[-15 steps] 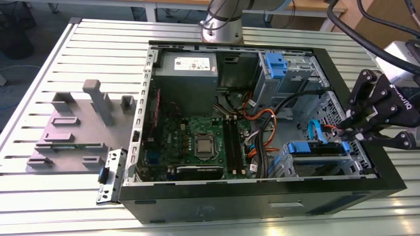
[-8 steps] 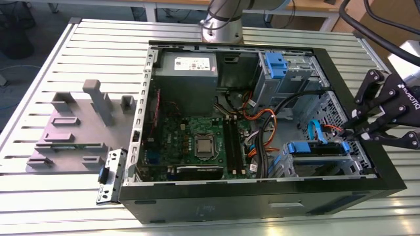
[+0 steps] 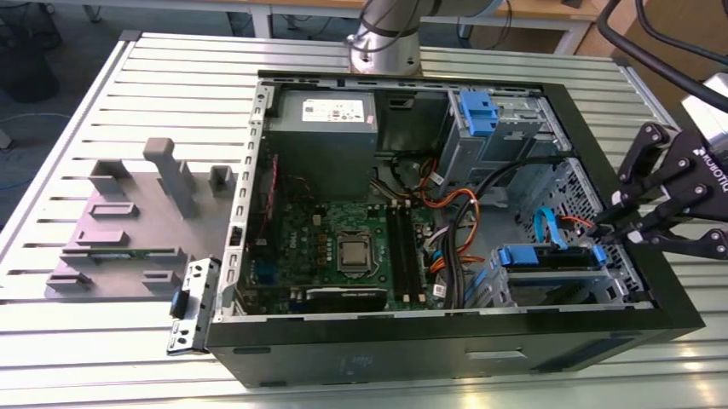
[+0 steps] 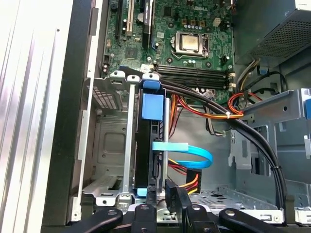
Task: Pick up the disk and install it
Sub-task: 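Insert the second disk wire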
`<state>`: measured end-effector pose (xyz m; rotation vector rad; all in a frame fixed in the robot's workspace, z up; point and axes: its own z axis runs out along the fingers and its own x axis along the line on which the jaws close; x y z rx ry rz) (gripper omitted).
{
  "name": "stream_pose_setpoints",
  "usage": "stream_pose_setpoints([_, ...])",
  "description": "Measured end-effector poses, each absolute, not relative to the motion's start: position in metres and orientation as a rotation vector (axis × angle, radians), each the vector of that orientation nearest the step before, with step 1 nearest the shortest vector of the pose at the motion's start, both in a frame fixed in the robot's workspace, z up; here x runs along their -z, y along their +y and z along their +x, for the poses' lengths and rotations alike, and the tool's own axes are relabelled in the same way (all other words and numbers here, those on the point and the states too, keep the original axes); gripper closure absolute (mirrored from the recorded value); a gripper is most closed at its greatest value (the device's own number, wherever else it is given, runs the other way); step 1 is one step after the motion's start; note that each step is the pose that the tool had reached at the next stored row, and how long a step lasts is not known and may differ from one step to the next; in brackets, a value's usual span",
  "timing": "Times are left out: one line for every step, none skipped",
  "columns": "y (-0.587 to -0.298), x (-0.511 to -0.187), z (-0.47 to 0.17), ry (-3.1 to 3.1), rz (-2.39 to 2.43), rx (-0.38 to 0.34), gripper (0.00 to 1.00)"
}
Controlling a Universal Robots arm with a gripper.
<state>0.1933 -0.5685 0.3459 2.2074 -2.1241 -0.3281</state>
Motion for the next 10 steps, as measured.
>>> stream_pose_setpoints([-0.568, -0.3449, 0.1937, -2.123, 2.206, 0.33, 0.7])
stream_pose_setpoints([-0.5675, -0.3441, 0.1941, -2.122, 2.205, 0.332, 0.7])
stream_pose_setpoints([-0.5669, -0.3433, 0.1943, -2.122, 2.204, 0.333, 0.7])
stream_pose_setpoints([-0.5663, -0.3428, 0.1945, -2.121, 2.204, 0.334, 0.7])
stream_pose_setpoints([-0.5659, -0.3422, 0.1947, -2.121, 2.203, 0.335, 0.7])
stream_pose_setpoints([-0.5655, -0.3415, 0.1947, -2.121, 2.203, 0.336, 0.7])
stream_pose_setpoints([-0.5654, -0.341, 0.1947, -2.12, 2.202, 0.336, 0.7])
stream_pose_setpoints([-0.5653, -0.3404, 0.1948, -2.12, 2.202, 0.337, 0.7])
stream_pose_setpoints([-0.5653, -0.3396, 0.1948, -2.12, 2.202, 0.337, 0.7])
stream_pose_setpoints([-0.5653, -0.339, 0.1948, -2.119, 2.201, 0.338, 0.7])
